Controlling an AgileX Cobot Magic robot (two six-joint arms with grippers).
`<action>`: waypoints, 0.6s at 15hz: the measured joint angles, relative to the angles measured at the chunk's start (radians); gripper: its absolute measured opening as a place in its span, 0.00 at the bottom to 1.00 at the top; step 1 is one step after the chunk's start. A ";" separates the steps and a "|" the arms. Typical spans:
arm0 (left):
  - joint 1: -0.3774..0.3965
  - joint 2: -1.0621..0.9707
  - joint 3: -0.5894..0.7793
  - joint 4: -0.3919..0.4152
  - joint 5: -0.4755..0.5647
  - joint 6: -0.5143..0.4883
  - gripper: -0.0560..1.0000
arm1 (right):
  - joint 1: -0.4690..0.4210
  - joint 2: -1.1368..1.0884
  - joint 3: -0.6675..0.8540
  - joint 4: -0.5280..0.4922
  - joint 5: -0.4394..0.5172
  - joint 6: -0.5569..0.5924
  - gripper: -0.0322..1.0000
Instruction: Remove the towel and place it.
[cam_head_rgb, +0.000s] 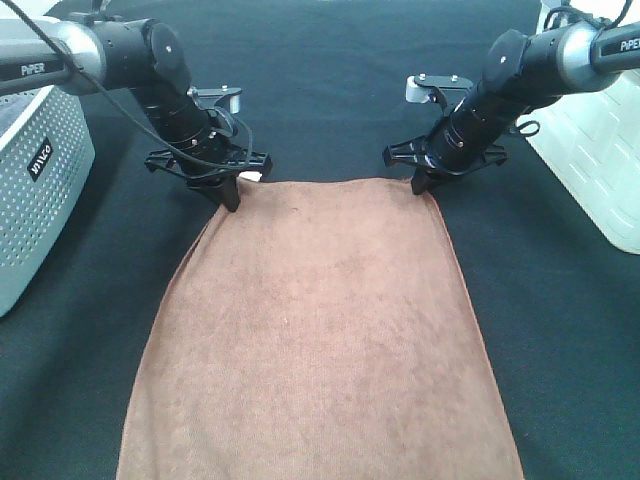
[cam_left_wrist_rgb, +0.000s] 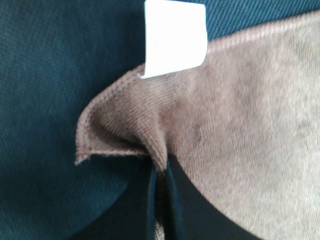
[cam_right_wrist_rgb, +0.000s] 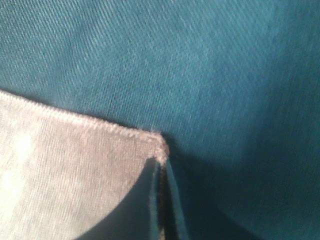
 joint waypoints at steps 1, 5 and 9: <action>-0.001 0.004 -0.017 0.013 -0.001 0.000 0.06 | 0.000 0.000 0.005 -0.013 -0.040 0.000 0.03; -0.002 0.021 -0.105 0.086 -0.033 0.000 0.06 | 0.000 0.000 -0.014 -0.054 -0.165 0.000 0.03; -0.002 0.021 -0.184 0.152 -0.156 0.000 0.06 | -0.001 -0.002 -0.146 -0.079 -0.263 0.000 0.03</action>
